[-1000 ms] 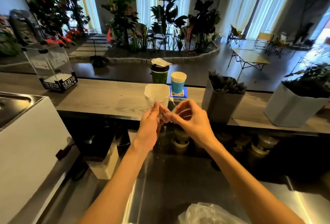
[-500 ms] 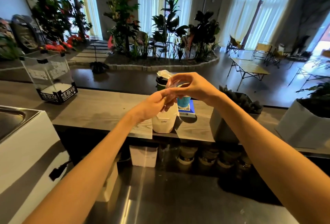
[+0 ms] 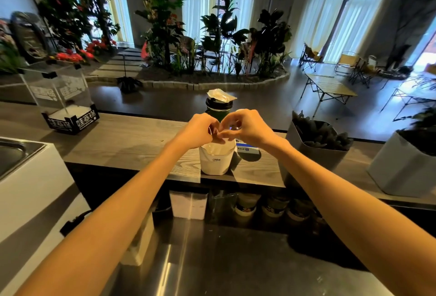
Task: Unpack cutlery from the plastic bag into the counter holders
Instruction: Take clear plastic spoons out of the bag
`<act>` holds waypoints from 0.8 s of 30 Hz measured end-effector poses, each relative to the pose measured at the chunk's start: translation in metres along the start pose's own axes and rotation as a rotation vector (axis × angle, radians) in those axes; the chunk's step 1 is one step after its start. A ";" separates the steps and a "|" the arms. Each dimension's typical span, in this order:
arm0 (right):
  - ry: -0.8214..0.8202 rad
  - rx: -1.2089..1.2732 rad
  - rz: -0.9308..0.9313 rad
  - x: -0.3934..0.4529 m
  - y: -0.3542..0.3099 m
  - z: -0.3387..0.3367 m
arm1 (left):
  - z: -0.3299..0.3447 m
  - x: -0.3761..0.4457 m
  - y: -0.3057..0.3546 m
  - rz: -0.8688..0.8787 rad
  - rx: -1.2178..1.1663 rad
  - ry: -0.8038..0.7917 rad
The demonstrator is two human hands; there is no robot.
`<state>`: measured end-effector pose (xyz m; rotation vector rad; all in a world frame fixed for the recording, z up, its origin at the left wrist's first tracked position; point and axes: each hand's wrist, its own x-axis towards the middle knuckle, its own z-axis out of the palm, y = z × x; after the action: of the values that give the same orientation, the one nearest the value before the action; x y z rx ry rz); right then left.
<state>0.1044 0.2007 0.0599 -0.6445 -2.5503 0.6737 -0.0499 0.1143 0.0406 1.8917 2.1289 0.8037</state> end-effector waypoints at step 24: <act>0.078 0.044 0.070 -0.140 0.001 -0.020 | -0.004 -0.088 0.033 -0.008 -0.110 0.088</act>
<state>0.2272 0.1339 0.0364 -0.7338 -2.4446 0.7128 -0.0081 0.0305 0.0417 1.8241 2.0933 0.9981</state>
